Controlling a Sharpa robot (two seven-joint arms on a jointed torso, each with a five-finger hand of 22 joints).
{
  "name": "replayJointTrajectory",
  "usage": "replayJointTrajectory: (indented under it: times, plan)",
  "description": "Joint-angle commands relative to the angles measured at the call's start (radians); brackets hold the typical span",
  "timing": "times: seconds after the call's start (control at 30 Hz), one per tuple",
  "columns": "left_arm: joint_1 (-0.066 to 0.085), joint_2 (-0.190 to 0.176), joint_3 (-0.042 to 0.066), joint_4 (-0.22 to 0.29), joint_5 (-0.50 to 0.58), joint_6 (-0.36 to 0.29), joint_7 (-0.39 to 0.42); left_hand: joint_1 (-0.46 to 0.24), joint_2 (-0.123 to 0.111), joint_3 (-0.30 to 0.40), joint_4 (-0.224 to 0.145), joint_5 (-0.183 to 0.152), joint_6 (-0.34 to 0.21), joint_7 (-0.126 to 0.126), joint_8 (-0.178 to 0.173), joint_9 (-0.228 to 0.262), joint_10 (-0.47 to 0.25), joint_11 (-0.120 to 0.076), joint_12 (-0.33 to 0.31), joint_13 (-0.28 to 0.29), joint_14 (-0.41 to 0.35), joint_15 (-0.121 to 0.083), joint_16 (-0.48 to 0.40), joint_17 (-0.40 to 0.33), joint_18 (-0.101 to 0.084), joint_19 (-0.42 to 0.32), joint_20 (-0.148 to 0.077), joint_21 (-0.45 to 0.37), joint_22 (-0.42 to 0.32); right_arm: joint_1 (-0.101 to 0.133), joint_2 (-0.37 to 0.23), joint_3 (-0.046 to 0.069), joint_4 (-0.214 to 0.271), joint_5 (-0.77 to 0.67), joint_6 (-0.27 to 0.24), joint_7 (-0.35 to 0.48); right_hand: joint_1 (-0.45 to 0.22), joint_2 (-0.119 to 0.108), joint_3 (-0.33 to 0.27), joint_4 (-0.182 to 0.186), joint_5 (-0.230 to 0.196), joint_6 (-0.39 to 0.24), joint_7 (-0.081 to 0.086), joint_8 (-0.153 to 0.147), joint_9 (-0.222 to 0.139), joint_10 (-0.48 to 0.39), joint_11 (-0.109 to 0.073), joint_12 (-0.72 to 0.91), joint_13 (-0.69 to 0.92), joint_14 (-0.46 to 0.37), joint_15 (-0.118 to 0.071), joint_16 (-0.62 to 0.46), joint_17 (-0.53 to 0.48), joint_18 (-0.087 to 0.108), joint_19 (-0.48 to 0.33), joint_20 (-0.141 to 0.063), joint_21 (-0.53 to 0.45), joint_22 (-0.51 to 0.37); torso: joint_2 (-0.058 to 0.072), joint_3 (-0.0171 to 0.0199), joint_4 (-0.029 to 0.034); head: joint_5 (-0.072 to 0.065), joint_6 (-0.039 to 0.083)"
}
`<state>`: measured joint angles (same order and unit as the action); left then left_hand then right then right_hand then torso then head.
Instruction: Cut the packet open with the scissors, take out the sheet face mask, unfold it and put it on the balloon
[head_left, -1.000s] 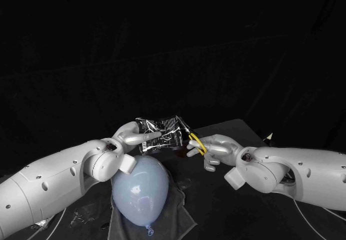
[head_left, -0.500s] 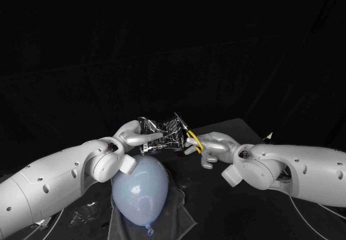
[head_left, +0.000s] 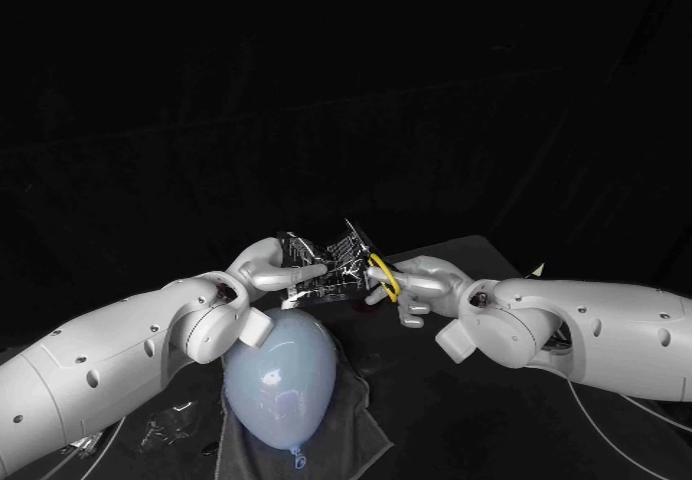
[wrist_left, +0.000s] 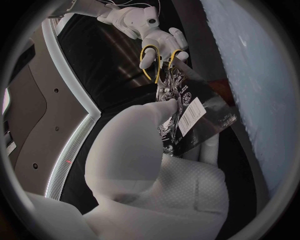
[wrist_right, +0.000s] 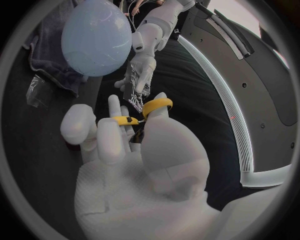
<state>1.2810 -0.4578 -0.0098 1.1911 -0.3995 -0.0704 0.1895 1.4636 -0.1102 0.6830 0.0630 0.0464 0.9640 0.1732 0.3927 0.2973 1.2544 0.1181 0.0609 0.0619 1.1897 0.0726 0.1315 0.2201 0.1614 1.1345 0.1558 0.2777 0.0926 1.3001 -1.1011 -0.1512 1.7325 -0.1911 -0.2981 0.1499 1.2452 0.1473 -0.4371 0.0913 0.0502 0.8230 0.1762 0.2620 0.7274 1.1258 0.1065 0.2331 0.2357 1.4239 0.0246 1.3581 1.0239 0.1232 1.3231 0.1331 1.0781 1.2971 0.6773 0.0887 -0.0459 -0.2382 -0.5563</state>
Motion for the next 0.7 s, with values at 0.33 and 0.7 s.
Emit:
replayJointTrajectory:
  times: [0.33,0.7]
  plan:
    - [-0.001,-0.004,0.000,-0.006,0.015,-0.012,0.024,0.004,0.010,0.000,-0.004,0.003,0.000,0.004,0.003,0.070,0.005,-0.004,0.001,0.001,0.001,-0.001,-0.004,0.001,0.017,-0.001,-0.003,0.004,0.002,0.003,-0.030,0.000,0.002,0.012,-0.056,-0.021,0.049,0.082,-0.031,-0.041,-0.005,0.186,-0.162,0.319,0.274,0.335,-0.164,0.623,0.597,0.103,-0.136,0.116,0.280,-0.069,0.145,-0.129,0.271,0.155,-0.001,-0.0009,-0.0003,-0.001,-0.004]
    - [-0.001,-0.026,-0.001,-0.012,0.079,-0.001,0.027,0.003,0.011,0.000,-0.005,0.003,0.000,0.004,0.003,0.071,0.004,-0.003,0.001,0.001,0.001,-0.001,-0.005,0.001,0.017,-0.002,-0.003,0.004,0.002,0.000,-0.082,-0.009,0.036,0.008,-0.067,-0.001,0.058,0.112,-0.026,-0.051,-0.001,0.173,-0.174,0.348,0.332,0.313,-0.170,0.698,0.702,0.109,-0.143,0.138,0.332,-0.077,0.157,-0.138,0.303,0.175,0.000,0.0013,-0.0004,-0.005,0.002]
